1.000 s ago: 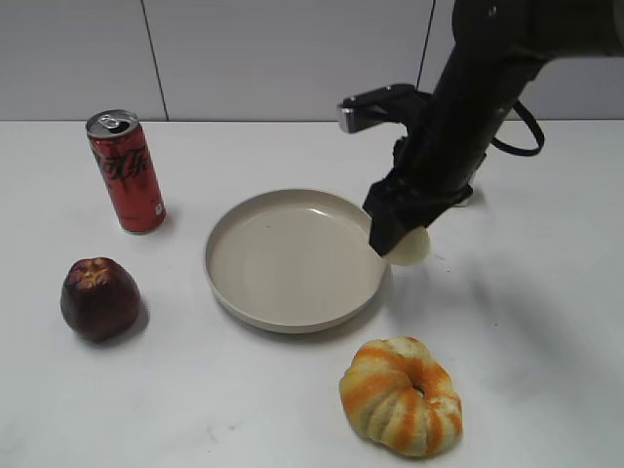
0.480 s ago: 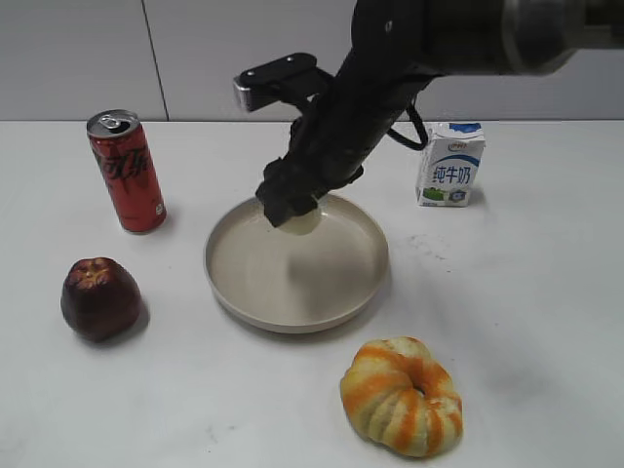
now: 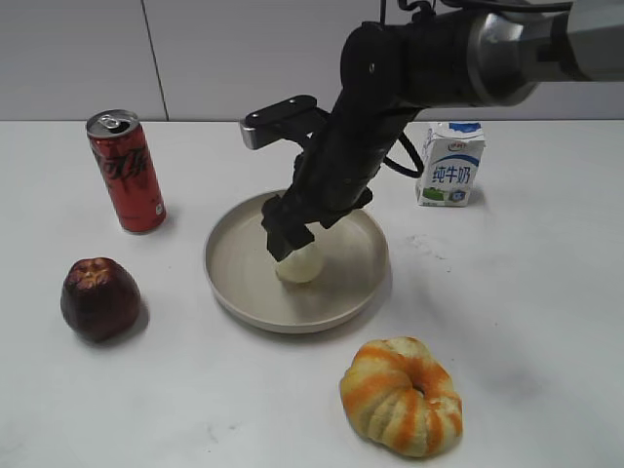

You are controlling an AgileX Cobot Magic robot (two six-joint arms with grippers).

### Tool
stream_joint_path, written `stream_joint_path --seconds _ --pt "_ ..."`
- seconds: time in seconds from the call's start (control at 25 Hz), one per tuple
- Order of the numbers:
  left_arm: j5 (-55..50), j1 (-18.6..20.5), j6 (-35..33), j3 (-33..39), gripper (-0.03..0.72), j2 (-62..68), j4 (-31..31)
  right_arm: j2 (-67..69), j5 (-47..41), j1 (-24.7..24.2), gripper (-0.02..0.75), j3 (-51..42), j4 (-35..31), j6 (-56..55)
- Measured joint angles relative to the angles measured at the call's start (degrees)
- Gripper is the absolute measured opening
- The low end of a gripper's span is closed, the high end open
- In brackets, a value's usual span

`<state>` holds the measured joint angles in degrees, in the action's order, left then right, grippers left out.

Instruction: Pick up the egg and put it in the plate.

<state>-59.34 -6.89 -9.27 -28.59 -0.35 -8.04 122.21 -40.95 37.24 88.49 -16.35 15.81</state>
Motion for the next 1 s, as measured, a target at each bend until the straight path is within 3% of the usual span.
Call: stream_joint_path --seconds 0.16,0.44,0.68,1.0 --pt "0.0 0.0 0.0 0.0 0.236 0.0 0.0 0.05 -2.84 0.0 0.652 1.41 1.2 -0.98" --pt "0.0 0.0 0.0 0.0 0.236 0.0 0.0 0.05 -21.78 -2.75 0.645 13.5 10.24 -7.79" --pt "0.0 0.0 0.0 0.0 0.236 0.0 0.0 -1.92 -27.85 -12.02 0.592 15.78 11.1 -9.99" --pt "0.0 0.0 0.0 0.0 0.236 0.0 0.0 -9.79 -28.16 -27.48 0.575 7.56 11.65 -10.75"
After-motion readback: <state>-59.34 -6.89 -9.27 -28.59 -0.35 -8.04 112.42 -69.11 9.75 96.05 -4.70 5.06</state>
